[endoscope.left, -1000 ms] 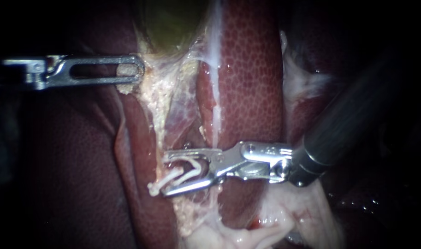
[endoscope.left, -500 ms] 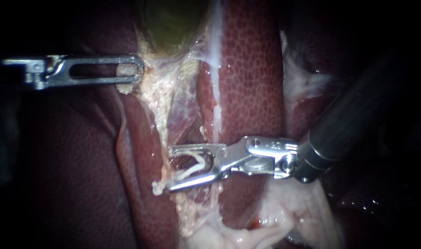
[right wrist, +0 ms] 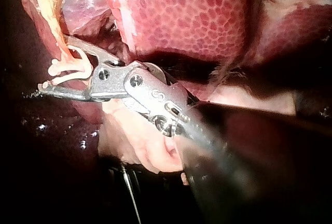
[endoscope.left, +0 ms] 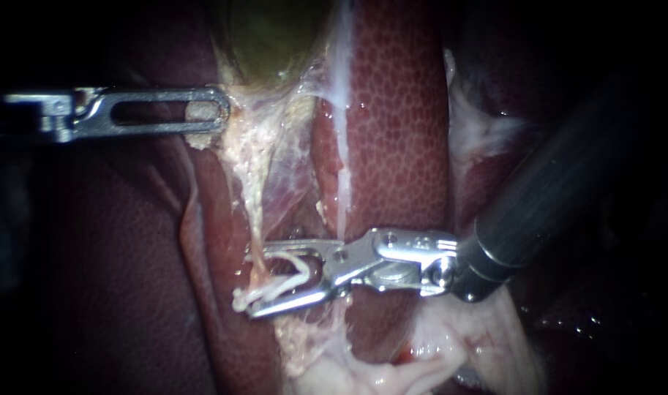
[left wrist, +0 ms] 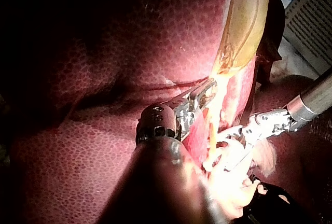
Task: Clipping second clip left tube
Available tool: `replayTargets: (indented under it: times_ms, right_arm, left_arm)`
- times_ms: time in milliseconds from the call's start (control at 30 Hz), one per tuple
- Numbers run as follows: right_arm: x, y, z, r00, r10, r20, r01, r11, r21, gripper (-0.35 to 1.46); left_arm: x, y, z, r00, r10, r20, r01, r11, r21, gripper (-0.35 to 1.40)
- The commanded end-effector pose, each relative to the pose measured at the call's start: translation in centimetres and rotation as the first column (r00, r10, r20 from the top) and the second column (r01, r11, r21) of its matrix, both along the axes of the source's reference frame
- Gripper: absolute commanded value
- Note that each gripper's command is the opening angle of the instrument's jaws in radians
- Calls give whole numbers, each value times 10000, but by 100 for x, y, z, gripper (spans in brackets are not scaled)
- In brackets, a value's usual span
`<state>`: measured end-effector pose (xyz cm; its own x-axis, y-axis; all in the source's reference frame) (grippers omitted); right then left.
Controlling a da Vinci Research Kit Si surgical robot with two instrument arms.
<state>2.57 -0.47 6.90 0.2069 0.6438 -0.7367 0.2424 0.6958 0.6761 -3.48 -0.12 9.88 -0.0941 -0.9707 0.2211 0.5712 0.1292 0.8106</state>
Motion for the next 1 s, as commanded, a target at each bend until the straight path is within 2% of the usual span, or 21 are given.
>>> replayTargets:
  times_ms: [33, 400, 1000]
  right_arm:
    - [1, -2, -1, 10000, -36, -4, 36, 10000, 45, 59]
    - [16, -21, 0, 9989, -448, -171, 454, 9983, 364, 59]
    - [26, -18, 5, 9991, -379, -213, 388, 9983, 431, 56]
  left_arm:
    - [0, 0, 1, 10000, -4, -3, 4, 10000, 1, -35]
    - [-1, 0, 1, 10000, -7, -5, 7, 10000, 0, -35]
    - [-2, 0, 1, 10000, -14, -10, 14, 10000, -2, -35]
